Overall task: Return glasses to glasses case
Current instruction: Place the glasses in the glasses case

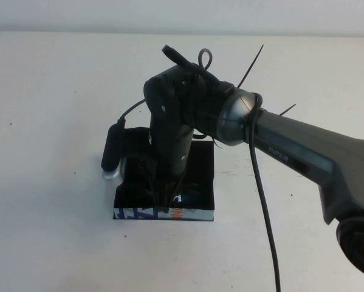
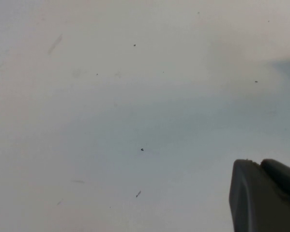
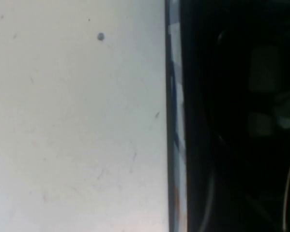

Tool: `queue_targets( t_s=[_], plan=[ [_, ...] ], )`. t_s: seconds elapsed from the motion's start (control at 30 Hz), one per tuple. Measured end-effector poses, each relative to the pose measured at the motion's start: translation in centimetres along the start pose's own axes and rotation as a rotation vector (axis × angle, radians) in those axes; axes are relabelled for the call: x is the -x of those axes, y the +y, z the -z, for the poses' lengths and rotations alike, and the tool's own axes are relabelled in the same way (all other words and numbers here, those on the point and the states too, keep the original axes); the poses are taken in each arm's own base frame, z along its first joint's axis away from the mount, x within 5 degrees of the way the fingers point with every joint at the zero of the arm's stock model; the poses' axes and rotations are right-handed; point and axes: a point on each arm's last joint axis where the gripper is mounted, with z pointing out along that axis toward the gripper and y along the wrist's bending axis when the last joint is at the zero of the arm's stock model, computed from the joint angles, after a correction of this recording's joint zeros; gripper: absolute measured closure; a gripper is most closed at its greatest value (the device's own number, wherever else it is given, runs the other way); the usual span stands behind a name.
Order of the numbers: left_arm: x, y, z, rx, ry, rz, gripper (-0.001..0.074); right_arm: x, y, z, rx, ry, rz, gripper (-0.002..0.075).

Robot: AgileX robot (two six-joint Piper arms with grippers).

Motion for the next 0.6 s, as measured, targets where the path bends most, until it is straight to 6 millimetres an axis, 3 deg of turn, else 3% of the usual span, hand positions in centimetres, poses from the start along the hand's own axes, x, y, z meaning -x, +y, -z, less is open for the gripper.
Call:
queue_targets(
  t_s=[0.17, 0.6],
  plan=[
    [0.0, 0.0, 0.0, 0.000, 0.000, 0.000, 0.0738, -0.1, -0.1, 0.0, -0.013, 0.014, 0.005, 0.0445],
    [0.0, 0.0, 0.0, 0.000, 0.000, 0.000, 0.0738, -0.7, -0.6, 2.9, -0.099, 0.009, -0.059, 0.0436]
  ],
)
